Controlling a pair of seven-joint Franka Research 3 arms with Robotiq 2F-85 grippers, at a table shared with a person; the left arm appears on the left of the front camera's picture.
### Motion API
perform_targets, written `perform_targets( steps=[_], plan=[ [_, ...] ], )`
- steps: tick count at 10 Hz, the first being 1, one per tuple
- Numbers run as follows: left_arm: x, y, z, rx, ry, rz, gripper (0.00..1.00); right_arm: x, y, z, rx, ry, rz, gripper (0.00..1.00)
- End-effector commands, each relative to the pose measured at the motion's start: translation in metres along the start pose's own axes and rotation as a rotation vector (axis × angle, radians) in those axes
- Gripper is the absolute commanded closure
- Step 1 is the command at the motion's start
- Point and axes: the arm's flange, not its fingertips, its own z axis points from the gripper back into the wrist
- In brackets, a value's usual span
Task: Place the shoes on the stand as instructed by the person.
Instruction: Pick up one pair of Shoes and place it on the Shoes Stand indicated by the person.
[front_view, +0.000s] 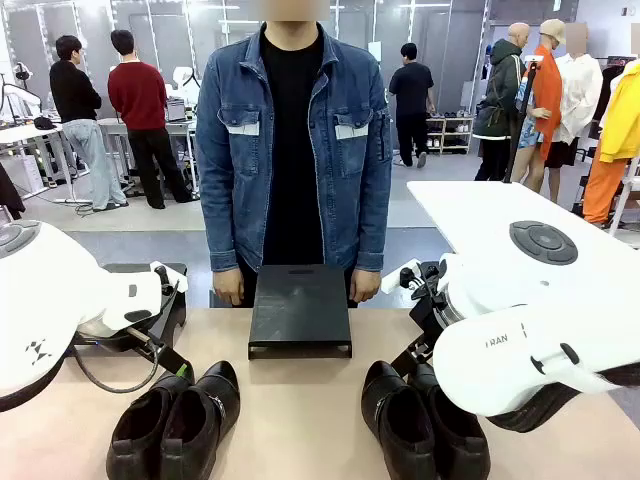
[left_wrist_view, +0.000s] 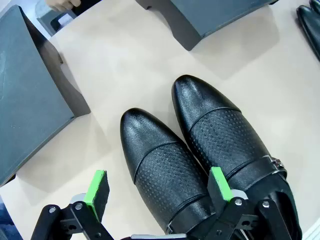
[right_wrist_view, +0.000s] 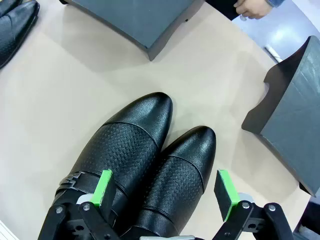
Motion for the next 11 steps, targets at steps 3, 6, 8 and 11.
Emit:
perform_targets(
  steps=[3,6,8,11],
  plan=[
    [0.000,0.000,0.000,0.000,0.000,-0.001,0.00,0.000,0.000,0.000,0.000,0.000,0.000,0.00],
    [0.000,0.000,0.000,0.000,0.000,-0.001,0.00,0.000,0.000,0.000,0.000,0.000,0.000,0.00],
    [0.000,0.000,0.000,0.000,0.000,-0.001,0.00,0.000,0.000,0.000,0.000,0.000,0.000,0.00],
    [0.023,0.016,0.030,0.018,0.061,-0.023,0.00,0.020,-0.022,0.036,0.035,0.018,-0.020,0.00]
  ],
)
